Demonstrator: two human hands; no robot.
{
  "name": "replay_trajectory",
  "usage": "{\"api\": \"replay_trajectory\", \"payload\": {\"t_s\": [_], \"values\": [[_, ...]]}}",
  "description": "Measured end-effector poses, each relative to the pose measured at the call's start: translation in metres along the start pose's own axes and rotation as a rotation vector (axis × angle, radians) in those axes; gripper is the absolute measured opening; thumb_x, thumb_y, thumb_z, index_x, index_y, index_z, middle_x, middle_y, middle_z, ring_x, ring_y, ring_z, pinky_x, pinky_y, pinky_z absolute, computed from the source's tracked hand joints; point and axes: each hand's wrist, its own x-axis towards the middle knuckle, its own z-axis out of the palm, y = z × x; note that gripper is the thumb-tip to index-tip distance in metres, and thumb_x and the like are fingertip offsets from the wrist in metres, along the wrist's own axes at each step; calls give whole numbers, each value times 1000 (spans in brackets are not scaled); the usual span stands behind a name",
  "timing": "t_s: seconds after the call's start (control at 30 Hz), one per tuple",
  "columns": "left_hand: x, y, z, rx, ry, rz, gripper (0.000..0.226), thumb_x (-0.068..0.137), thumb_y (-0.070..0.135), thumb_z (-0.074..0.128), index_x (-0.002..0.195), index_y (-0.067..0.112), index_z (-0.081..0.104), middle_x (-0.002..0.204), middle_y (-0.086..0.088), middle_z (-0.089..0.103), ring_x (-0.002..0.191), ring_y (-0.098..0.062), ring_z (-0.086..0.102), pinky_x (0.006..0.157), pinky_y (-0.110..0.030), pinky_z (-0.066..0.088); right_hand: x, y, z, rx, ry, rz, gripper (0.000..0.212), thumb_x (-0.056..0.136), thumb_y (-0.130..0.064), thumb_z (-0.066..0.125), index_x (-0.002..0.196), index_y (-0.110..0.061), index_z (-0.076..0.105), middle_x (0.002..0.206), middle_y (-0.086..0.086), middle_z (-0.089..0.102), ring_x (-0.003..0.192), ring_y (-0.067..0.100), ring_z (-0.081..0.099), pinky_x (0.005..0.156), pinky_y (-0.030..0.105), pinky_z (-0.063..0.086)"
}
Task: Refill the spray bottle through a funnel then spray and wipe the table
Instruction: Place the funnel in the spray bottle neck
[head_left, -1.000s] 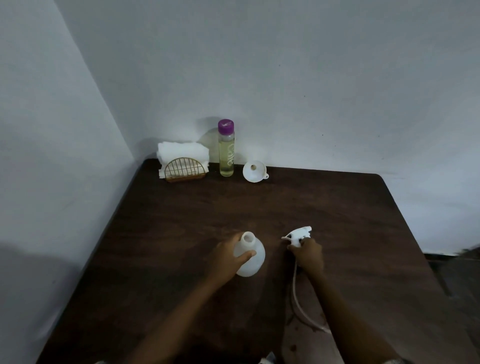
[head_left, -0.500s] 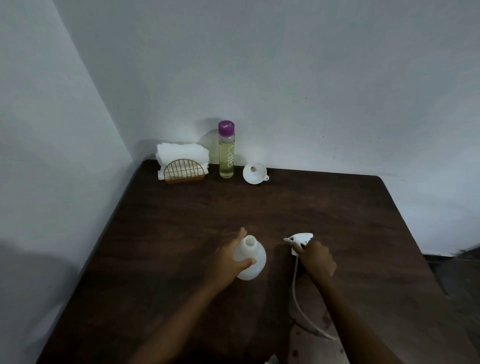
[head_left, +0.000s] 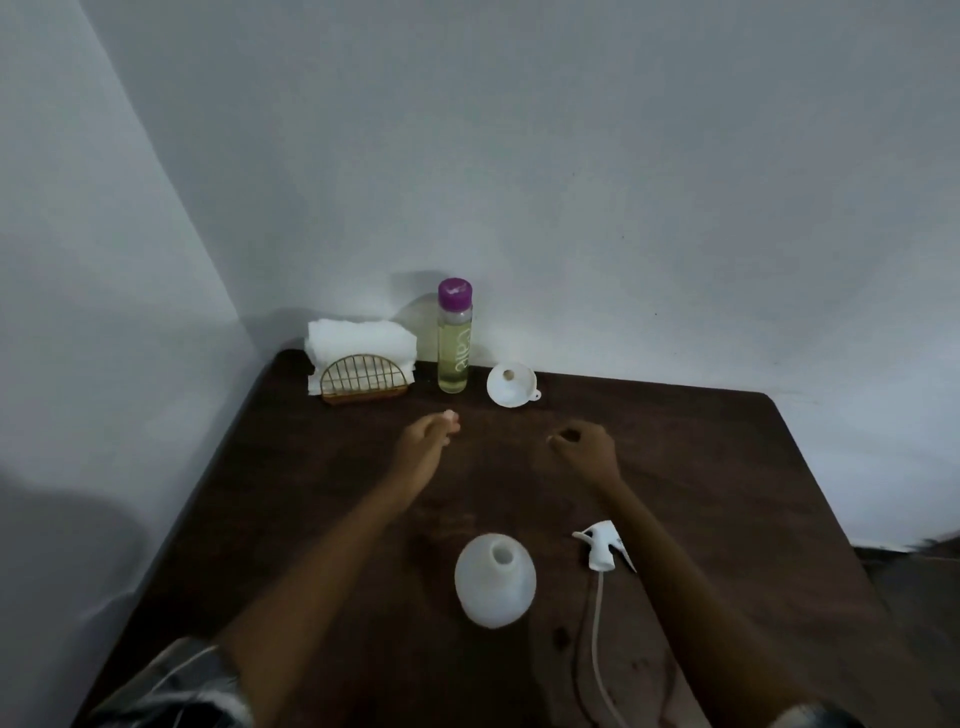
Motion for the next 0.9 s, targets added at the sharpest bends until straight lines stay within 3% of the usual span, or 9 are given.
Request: {"api": "replay_trajectory", "payload": {"t_s": [0.1, 0.17, 0.33, 0.37, 0.43, 0.53, 0.67, 0.8, 0.9], "values": [[39, 7, 8, 30, -15, -29, 38, 98, 34, 38, 121, 8, 54, 113, -7, 58, 104, -21, 55, 87, -31, 40, 31, -12, 10, 40, -1, 10, 15, 81, -5, 61, 86, 7, 69, 88, 17, 70, 80, 23, 62, 74, 33, 47], [62, 9, 15, 53, -16, -32, 33, 98, 32, 39, 116, 11, 56, 108, -8, 57, 101, -22, 55, 87, -32, 41, 49, -17, 15, 86, 0, 41, 16, 81, -6, 61, 91, 4, 68, 90, 15, 70, 82, 19, 60, 72, 29, 44], [108, 9, 31, 149, -42, -74, 42, 99, 25, 38, 139, 11, 38, 144, -11, 40, 131, -26, 40, 108, -35, 31, 87, -14, 29, 150, -81, 110, 11, 81, -7, 57, 78, -17, 61, 81, 0, 63, 86, 17, 54, 63, 18, 38], [114, 8, 34, 149, -59, -79, 44, 99, 21, 36, 142, 12, 32, 149, -10, 32, 134, -25, 34, 106, -31, 29, 93, -10, 32, 152, -93, 113, 10, 80, -15, 58, 88, -11, 62, 92, 5, 65, 92, 18, 54, 70, 22, 40], [128, 10, 41, 133, -78, -96, 49, 98, 13, 34, 146, 11, 21, 154, -9, 19, 138, -24, 26, 105, -28, 26, 106, -4, 38, 180, -108, 129, 47, 78, -26, 59, 117, -1, 57, 117, 12, 61, 108, 21, 53, 87, 31, 42], [142, 12, 49, 116, -107, -141, 52, 97, 11, 31, 147, 10, 14, 156, -10, 9, 143, -24, 12, 114, -33, 15, 122, 5, 47, 190, -137, 129, 55, 78, -16, 59, 129, 2, 48, 128, 19, 56, 119, 32, 51, 95, 35, 41], [146, 10, 57, 124, -208, -192, 52, 98, 15, 28, 147, 10, 13, 155, -7, 13, 143, -23, 15, 115, -34, 14, 113, -16, 41, 177, -128, 114, 63, 76, -26, 55, 132, 2, 46, 132, 21, 52, 123, 35, 48, 100, 36, 38], [137, 14, 58, 107, -194, -166, 49, 99, 16, 26, 147, 12, 17, 155, -6, 16, 142, -21, 18, 115, -33, 17, 109, -14, 40, 174, -127, 82, 48, 90, -1, 49, 136, 2, 40, 138, 19, 47, 127, 32, 43, 100, 29, 35], [124, 16, 54, 86, -182, -112, 46, 100, 19, 25, 146, 14, 25, 154, -5, 23, 140, -21, 24, 116, -37, 20, 103, -11, 36, 190, -77, 52, 57, 77, -16, 50, 133, -2, 48, 131, 19, 54, 122, 33, 49, 103, 42, 41]]}}
